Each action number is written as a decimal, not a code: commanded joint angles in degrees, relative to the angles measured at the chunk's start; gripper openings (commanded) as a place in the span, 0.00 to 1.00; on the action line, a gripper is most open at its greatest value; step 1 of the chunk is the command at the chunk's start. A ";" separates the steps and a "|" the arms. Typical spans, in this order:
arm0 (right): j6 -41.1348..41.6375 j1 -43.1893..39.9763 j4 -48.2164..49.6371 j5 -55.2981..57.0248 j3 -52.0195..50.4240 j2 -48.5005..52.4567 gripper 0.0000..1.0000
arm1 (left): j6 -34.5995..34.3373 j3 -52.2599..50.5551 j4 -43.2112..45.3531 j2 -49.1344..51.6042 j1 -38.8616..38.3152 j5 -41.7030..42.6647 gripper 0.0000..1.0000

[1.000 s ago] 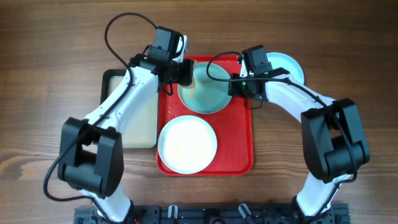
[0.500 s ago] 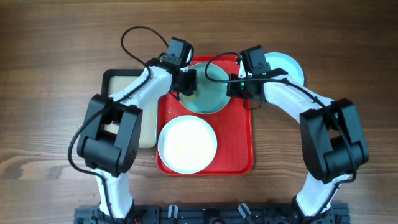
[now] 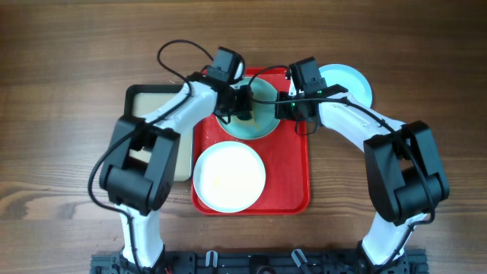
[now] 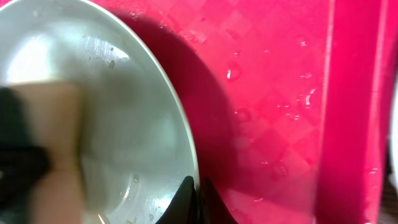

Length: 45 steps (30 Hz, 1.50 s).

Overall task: Clean dirty plates on tray and stack at the side
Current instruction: 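Scrub the held plate with the sponge in the left gripper, then lift the scrubbed plate with the right gripper and move left gripper back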

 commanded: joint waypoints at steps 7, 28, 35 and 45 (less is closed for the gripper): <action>-1.31 1.42 0.07 -1.03 -0.15 -0.26 0.04 | 4.85 1.18 -2.60 -12.85 4.07 -10.01 0.04; -1.29 1.42 -0.13 -0.66 -0.15 -0.26 0.04 | 4.57 -1.90 -1.33 0.57 1.68 -14.23 0.04; -1.22 1.42 -0.11 -0.68 -0.15 -0.26 0.04 | 4.59 -1.90 -5.53 1.09 -1.88 1.09 0.04; -1.27 1.42 -0.09 -0.63 -0.15 -0.26 0.04 | 3.13 5.25 -2.78 -7.30 -0.63 5.73 0.04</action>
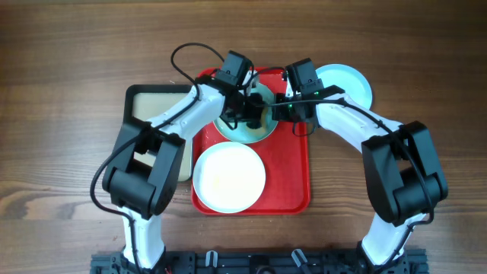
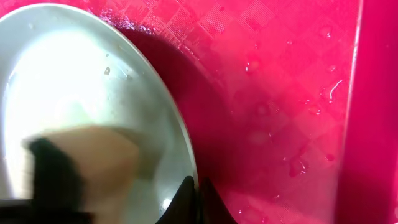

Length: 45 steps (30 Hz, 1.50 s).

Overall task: Clean dirty plates on tray and stack at the side
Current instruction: 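Lift the scrubbed plate with the right gripper and move left gripper back, then carry the plate over the water tray with the right gripper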

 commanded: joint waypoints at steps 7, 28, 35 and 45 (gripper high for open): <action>-1.22 0.52 -0.04 -0.46 -0.15 -0.26 0.05 | 2.97 4.15 -14.69 -11.34 13.75 -21.31 0.04; -1.40 0.04 -4.31 0.74 6.60 0.09 0.04 | 16.61 -2.27 -15.12 -25.20 34.84 -10.56 0.04; -4.22 1.42 -11.58 4.76 20.06 0.09 0.04 | 13.31 -2.29 -15.10 -40.02 34.84 -11.72 0.04; -6.95 18.82 0.46 27.15 23.12 0.46 0.04 | 13.22 -2.29 -17.90 -39.85 34.84 -14.14 0.04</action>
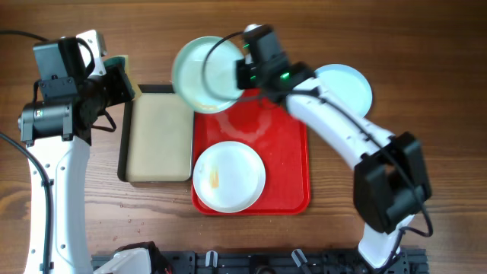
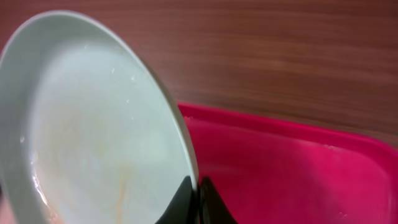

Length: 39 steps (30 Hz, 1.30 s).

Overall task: Clean dirty plates on tray and stack at the side
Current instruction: 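Carry the plate over the water tray with the right gripper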

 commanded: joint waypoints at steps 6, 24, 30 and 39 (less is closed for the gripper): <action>-28.17 16.59 20.90 31.06 1.53 1.51 0.04 | -0.72 0.15 -2.01 -0.13 0.33 -3.78 0.04; -64.65 18.67 44.15 30.42 1.53 1.51 0.04 | -0.72 0.15 -2.12 -0.13 0.33 -3.78 0.05; -58.97 18.67 42.42 30.47 1.53 1.51 0.04 | -0.72 0.15 -2.12 -0.13 0.33 -3.78 0.04; -6.88 11.08 14.64 8.83 0.92 2.49 0.04 | -0.72 0.15 -2.14 -0.13 0.31 -3.76 0.05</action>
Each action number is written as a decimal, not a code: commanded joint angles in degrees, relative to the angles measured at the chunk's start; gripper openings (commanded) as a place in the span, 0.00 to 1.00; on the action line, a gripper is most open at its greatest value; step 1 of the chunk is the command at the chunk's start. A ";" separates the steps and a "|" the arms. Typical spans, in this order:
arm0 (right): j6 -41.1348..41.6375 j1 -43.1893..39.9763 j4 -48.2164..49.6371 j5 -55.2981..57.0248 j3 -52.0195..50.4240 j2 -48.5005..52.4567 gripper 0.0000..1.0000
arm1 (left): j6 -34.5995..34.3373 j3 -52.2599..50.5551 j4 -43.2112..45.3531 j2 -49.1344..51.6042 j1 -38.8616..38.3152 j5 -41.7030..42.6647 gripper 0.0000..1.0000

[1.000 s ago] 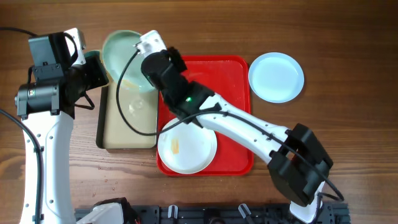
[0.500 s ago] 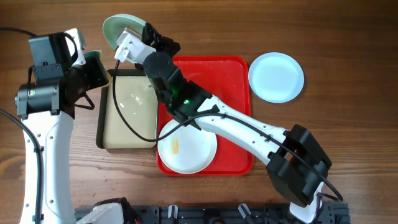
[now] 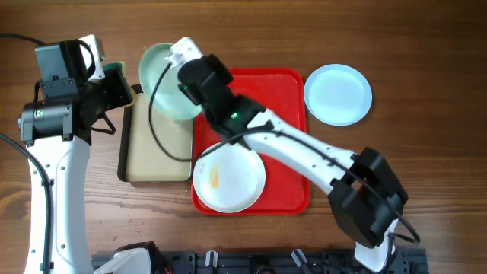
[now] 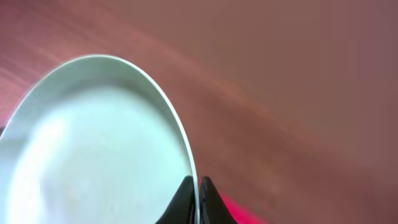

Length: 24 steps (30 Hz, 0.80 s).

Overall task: Clean dirty plates on tray and stack at the side
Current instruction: 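Carry the plate over the water tray with the right gripper, then stack the pale blue plate on the plate right of the red tray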

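A pale green plate (image 3: 160, 71) hangs tilted over the far end of the beige tray (image 3: 156, 144), with my right gripper (image 3: 180, 80) shut on its rim. The right wrist view shows the plate's face (image 4: 99, 143) and the fingertips of the right gripper (image 4: 198, 186) pinching its edge. A white plate (image 3: 228, 176) with an orange smear lies at the near left of the red tray (image 3: 285, 144). At the far left my left gripper (image 3: 114, 85) is shut on a green and yellow sponge (image 3: 116, 70), just left of the lifted plate.
A light blue plate (image 3: 338, 93) lies on the wooden table to the right of the red tray. My right arm reaches across the red tray from the near right. The beige tray sits right against the red tray's left side.
My right gripper has carried the green plate to the left, from over the red tray's far left corner to over the beige tray's far end. The left arm has hardly moved.
At first the green plate lay on the red tray, my right gripper pinching its rim and my left rubbing it with the sponge. Then the left arm stood far left with the sponge and the right held the plate up. Now the plate hangs over the beige tray.
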 commanded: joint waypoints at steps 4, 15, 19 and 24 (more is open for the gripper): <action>23.93 -14.05 -9.42 -42.66 0.20 0.96 0.04 | -0.17 0.15 0.15 -0.13 0.31 -0.52 0.05; 15.76 -55.49 -34.91 -55.87 0.20 0.96 0.04 | -0.17 0.15 0.02 0.35 0.31 -0.52 0.05; 12.79 -65.31 -42.91 -46.21 0.17 0.96 0.04 | -0.17 0.15 0.20 2.10 0.31 -0.52 0.05; 12.68 -64.39 -45.05 -40.70 -2.89 0.96 0.04 | -0.17 0.15 0.92 2.38 0.26 -0.31 0.05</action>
